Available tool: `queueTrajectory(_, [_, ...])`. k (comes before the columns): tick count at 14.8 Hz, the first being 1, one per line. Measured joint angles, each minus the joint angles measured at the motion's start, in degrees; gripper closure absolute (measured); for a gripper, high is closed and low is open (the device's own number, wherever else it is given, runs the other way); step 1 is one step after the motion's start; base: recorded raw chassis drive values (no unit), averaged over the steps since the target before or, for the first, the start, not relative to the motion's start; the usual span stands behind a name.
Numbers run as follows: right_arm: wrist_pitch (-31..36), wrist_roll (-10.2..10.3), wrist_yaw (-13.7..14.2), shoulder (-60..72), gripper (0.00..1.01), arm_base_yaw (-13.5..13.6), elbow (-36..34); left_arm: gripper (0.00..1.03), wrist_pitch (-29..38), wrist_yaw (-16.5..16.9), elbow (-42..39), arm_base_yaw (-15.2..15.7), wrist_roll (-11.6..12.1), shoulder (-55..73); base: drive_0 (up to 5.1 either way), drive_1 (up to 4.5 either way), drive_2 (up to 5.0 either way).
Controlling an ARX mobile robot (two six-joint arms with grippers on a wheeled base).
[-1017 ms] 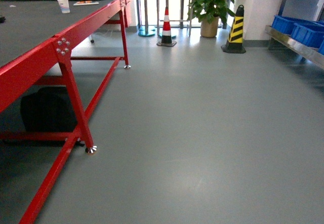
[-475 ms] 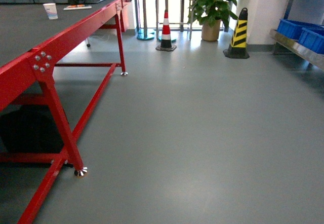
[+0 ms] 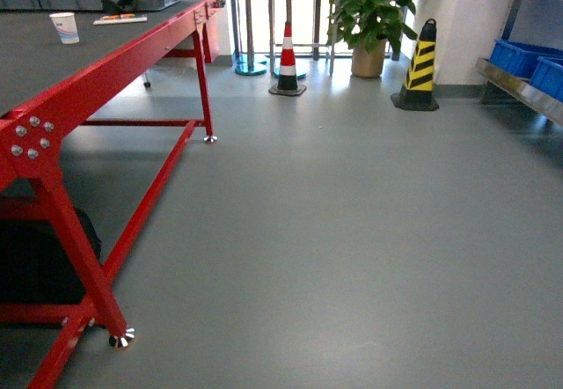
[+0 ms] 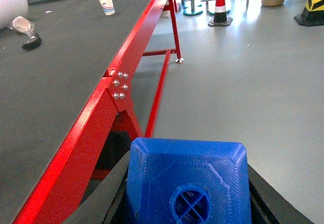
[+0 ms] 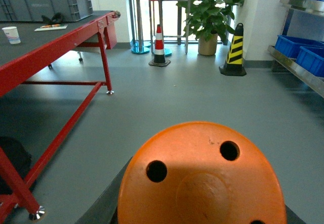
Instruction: Sort blue parts and orange caps into right shelf containers
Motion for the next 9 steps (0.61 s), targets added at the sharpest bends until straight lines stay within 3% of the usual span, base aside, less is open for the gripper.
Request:
queueTrajectory(5, [0.0,0.0,0.0,0.0,0.58,0.0,0.0,0.58,0.0,0.0,0.0,0.0,0.0,0.0,0.0,4.35,-4.3])
queueTrajectory(9, [0.1,0.0,0.0,0.2,0.58,0.0,0.0,0.58,0.0,-0.2,0.0,0.0,0.0,0.1,-1.1,-1.15,-1.1])
